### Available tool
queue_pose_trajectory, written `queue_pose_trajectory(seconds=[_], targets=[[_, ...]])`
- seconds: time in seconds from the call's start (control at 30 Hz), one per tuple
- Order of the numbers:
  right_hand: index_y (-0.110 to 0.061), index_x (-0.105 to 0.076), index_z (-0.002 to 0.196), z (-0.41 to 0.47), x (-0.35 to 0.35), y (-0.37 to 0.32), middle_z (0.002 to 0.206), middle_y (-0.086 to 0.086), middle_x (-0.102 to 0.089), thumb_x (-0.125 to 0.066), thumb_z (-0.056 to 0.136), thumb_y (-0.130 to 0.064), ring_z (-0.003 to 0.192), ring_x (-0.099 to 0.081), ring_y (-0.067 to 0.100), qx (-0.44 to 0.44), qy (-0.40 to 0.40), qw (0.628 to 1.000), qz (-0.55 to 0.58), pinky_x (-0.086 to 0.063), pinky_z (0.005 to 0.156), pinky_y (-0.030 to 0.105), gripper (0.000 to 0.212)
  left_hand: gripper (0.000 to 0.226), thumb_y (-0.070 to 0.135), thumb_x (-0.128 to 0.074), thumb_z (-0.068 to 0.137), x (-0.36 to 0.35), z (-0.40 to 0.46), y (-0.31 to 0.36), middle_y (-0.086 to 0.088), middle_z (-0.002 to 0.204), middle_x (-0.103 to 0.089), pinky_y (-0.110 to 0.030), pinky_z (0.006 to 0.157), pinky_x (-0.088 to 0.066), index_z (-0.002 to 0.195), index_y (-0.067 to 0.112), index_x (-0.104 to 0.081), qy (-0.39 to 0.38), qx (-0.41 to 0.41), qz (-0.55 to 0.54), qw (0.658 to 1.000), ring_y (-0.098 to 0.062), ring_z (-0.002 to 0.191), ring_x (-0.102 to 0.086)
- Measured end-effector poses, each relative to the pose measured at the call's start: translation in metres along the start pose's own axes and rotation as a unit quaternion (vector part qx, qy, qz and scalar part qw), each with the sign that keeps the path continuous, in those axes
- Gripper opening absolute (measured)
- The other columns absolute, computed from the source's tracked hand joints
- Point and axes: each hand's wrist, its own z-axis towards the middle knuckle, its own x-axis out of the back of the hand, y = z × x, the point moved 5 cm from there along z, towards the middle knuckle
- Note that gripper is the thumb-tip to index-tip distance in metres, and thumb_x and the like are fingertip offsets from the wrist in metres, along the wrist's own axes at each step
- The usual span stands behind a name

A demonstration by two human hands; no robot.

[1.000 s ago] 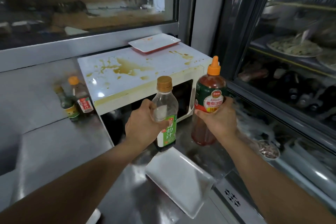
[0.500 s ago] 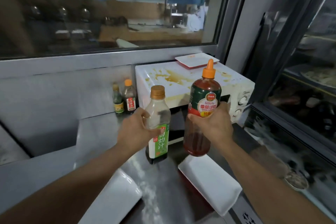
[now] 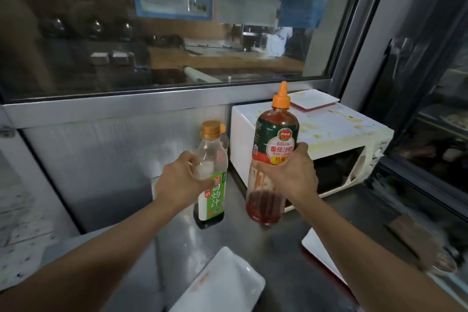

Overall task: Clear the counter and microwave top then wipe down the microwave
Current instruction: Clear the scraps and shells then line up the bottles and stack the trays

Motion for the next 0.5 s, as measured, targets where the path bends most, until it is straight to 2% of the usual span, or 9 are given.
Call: queue_pose_trajectory(seconds=[0.17,0.33,0.5], targets=[[-0.020,-0.037,0.109,-0.012,-0.043,-0.034,0.102,0.000,-0.059,-0.078,0.051,-0.062,0.093,-0.062,0.022,-0.009,0.012,1.000,-0.003,-0.056,0.078,0.044,0.083,0.052,0.046,-0.082,0.060,0.029,0.026,-0.045,0.004,0.089,-0.063,-0.037,0.072,-0.053,0.095,0.025,-0.050,-0.013,0.004,0.010,1.000,-0.018,0.082,-0.062],[-0.018,-0.037,0.111,-0.013,-0.078,-0.052,0.103,0.000,-0.059,-0.080,0.053,-0.061,0.093,-0.063,0.022,-0.018,0.032,0.999,0.012,-0.056,0.079,0.045,0.084,0.051,0.043,-0.082,0.063,0.045,0.055,-0.080,0.004,0.088,-0.061,-0.032,0.067,-0.050,0.097,0.024,-0.049,-0.025,0.010,0.018,0.999,-0.017,0.080,-0.061],[-0.016,-0.037,0.114,0.002,-0.107,-0.056,0.109,0.002,-0.059,-0.082,0.053,-0.057,0.096,-0.062,0.024,-0.039,0.026,0.999,-0.006,-0.055,0.081,0.043,0.086,0.052,0.044,-0.082,0.064,0.034,0.089,-0.106,0.004,0.092,-0.063,-0.039,0.073,-0.055,0.096,0.024,-0.047,-0.042,0.029,0.017,0.999,-0.018,0.082,-0.063]])
